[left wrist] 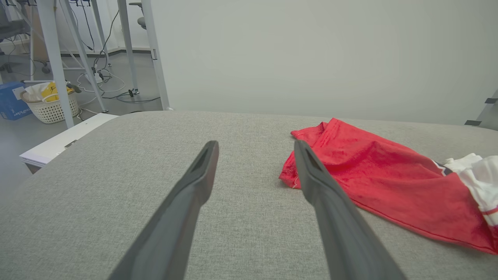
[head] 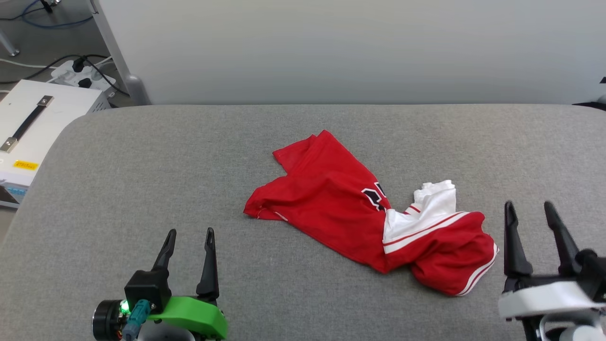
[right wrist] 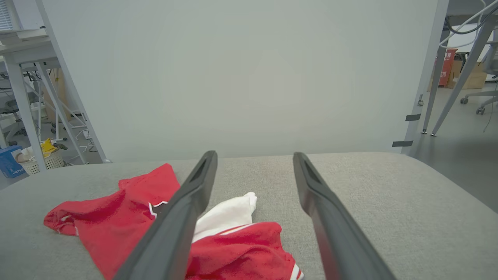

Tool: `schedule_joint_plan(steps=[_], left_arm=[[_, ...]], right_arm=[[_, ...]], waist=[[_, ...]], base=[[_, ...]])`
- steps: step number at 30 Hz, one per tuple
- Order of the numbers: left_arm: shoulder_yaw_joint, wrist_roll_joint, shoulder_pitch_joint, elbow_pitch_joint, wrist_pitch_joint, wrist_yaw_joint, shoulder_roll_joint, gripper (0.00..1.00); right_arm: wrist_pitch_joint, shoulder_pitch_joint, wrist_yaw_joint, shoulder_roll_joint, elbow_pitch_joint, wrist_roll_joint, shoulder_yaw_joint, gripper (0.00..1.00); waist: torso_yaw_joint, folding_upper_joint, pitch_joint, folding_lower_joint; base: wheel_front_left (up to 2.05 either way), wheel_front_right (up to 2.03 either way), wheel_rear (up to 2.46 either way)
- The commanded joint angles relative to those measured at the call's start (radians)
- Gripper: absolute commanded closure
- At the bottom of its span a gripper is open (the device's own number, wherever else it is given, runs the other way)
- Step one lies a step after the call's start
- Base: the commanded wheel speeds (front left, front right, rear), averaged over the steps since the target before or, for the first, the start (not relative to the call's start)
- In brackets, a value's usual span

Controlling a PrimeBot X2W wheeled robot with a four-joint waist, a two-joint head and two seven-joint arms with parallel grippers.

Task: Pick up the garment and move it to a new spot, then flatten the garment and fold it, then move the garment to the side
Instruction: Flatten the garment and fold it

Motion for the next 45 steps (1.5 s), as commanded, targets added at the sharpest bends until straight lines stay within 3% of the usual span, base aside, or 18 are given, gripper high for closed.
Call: schedule_joint_plan(steps=[1,7,13,16,17,24,28,32,44,45], left_arm=[[0.002,0.010,0.001,0.000,-0.006,-0.004,-0.007,0.00],[-0.009,0.007,-0.023,0.000,-0.006,-0.005,-0.007,0.00],[-0.015,-0.001,-0.040,-0.005,-0.006,0.000,-0.008,0.00],[-0.016,-0.004,-0.051,-0.009,-0.006,0.002,-0.008,0.00],[-0.019,-0.007,-0.059,-0.011,-0.006,0.004,-0.008,0.00],[-0.047,-0.022,-0.101,-0.014,-0.006,0.012,-0.008,0.00],[-0.062,-0.033,-0.125,-0.017,-0.006,0.019,-0.008,0.00],[-0.078,-0.044,-0.149,-0.017,-0.006,0.025,-0.008,0.00],[-0.108,-0.071,-0.181,-0.008,-0.006,0.046,-0.008,0.00],[-0.105,-0.070,-0.179,-0.008,-0.006,0.047,-0.008,0.00]], right_arm=[[-0.005,-0.048,-0.001,-0.005,-0.018,-0.018,-0.008,0.00],[-0.005,-0.195,-0.001,-0.110,-0.037,-0.022,-0.020,0.00],[0.006,-0.320,-0.001,-0.328,0.103,0.047,0.120,0.00],[0.121,-0.396,-0.001,-0.447,0.167,0.146,0.248,0.00],[0.226,-0.436,-0.001,-0.515,0.179,0.219,0.328,0.00],[0.631,-0.541,-0.001,-0.714,0.199,0.506,0.581,0.00],[0.804,-0.592,-0.001,-0.755,0.203,0.625,0.660,0.00],[0.889,-0.651,-0.001,-0.762,0.220,0.671,0.726,0.00],[0.959,-0.661,-0.001,-0.746,0.352,0.755,0.980,0.00],[0.946,-0.664,-0.001,-0.746,0.355,0.761,0.989,0.04]], waist=[[0.003,0.0000,0.008,0.0000],[0.019,0.0000,0.036,0.0000],[0.029,0.0000,0.070,0.0000],[0.033,0.0000,0.093,0.0000],[0.035,0.0000,0.109,0.0000],[0.059,0.0000,0.171,0.0000],[0.078,0.0000,0.211,0.0000],[0.100,0.0000,0.257,0.0000],[0.143,0.0000,0.302,0.0000],[0.140,0.0000,0.299,0.0000]], base=[[0.00,0.00,0.00],[0.00,0.00,0.00],[0.00,0.00,0.00],[0.00,0.00,0.00],[0.00,0.00,0.00],[0.00,0.00,0.00],[0.00,0.00,0.00],[0.00,0.00,0.00],[0.00,0.00,0.00],[0.00,0.00,0.00]])
